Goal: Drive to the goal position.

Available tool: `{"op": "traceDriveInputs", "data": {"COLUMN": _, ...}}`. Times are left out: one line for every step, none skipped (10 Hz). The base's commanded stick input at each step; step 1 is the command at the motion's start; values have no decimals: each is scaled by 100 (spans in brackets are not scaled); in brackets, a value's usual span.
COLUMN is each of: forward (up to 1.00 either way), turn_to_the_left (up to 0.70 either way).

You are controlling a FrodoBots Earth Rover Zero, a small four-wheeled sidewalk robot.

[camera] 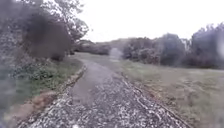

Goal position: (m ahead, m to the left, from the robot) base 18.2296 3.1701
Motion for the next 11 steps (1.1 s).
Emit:
{"op": "traceDriveInputs", "data": {"forward": 70, "turn_to_the_left": 0}}
{"op": "traceDriveInputs", "data": {"forward": 70, "turn_to_the_left": 0}}
{"op": "traceDriveInputs", "data": {"forward": 70, "turn_to_the_left": 0}}
{"op": "traceDriveInputs", "data": {"forward": 70, "turn_to_the_left": 0}}
{"op": "traceDriveInputs", "data": {"forward": 70, "turn_to_the_left": 0}}
{"op": "traceDriveInputs", "data": {"forward": 70, "turn_to_the_left": 0}}
{"op": "traceDriveInputs", "data": {"forward": 70, "turn_to_the_left": 0}}
{"op": "traceDriveInputs", "data": {"forward": 70, "turn_to_the_left": 0}}
{"op": "traceDriveInputs", "data": {"forward": 70, "turn_to_the_left": 0}}
{"op": "traceDriveInputs", "data": {"forward": 70, "turn_to_the_left": 0}}
{"op": "traceDriveInputs", "data": {"forward": 70, "turn_to_the_left": 0}}
